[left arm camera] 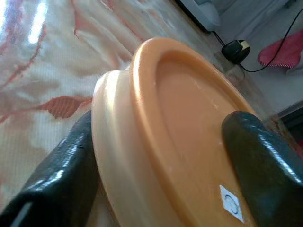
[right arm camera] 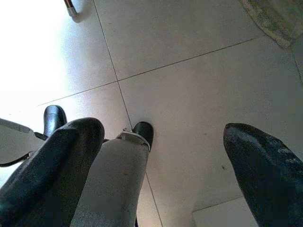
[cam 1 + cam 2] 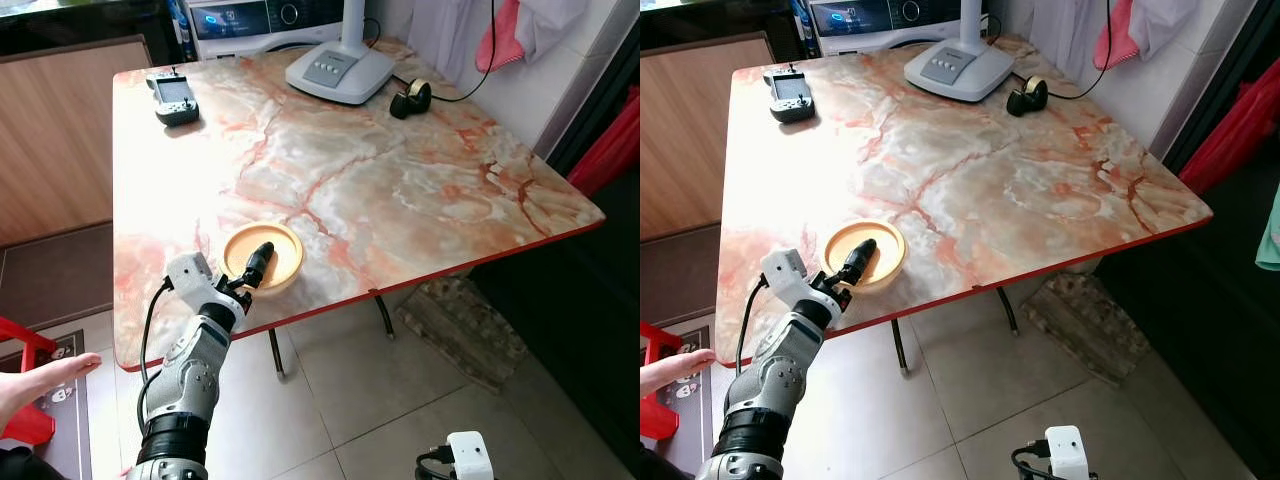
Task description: Restocking fridge
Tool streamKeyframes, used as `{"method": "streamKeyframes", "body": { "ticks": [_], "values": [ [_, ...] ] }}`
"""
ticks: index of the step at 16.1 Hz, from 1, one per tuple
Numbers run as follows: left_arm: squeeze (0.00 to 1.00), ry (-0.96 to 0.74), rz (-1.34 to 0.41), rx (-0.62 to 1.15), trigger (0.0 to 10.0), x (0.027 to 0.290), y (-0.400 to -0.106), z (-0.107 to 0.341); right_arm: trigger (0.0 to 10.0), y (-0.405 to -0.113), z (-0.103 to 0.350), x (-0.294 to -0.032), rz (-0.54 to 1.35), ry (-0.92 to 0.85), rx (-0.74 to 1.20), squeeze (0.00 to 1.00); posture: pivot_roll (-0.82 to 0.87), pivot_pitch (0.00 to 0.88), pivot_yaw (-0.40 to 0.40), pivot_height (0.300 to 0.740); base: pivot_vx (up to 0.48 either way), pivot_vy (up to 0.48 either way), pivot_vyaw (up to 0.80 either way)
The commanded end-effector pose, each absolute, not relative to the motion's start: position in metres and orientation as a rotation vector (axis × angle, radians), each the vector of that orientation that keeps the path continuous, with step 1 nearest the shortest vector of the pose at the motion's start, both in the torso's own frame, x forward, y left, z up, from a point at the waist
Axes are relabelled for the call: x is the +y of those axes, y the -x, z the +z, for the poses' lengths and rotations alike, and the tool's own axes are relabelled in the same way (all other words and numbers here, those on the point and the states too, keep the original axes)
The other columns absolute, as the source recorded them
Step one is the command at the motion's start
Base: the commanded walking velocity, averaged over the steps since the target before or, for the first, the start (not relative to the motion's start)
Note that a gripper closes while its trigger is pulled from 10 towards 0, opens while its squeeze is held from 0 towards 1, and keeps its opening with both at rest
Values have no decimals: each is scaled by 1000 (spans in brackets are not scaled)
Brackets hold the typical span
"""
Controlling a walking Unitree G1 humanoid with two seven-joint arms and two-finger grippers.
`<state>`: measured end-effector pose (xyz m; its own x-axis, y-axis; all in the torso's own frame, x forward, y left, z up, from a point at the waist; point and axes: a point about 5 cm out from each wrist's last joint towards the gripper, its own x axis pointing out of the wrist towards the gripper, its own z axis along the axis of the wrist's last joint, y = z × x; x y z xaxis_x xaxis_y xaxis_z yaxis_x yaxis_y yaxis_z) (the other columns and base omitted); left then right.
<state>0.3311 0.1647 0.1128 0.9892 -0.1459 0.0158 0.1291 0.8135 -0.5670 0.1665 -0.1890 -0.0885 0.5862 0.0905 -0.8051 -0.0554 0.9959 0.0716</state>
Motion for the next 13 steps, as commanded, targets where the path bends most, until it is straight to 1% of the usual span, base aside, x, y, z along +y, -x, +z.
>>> {"method": "streamKeyframes", "body": {
  "ticks": [1, 13],
  "values": [
    [0, 592, -140, 58, 0, 163, -330, 106, 10000, -161, -90, -192, 71, -48, 953, 0, -14, 115, -47, 740, 0, 0, 0],
    [0, 614, -115, -12, 0, 167, -332, 114, 10000, -164, -89, -194, 78, -41, 949, 0, -11, 126, -62, 740, 0, 0, 0]
  ]
}}
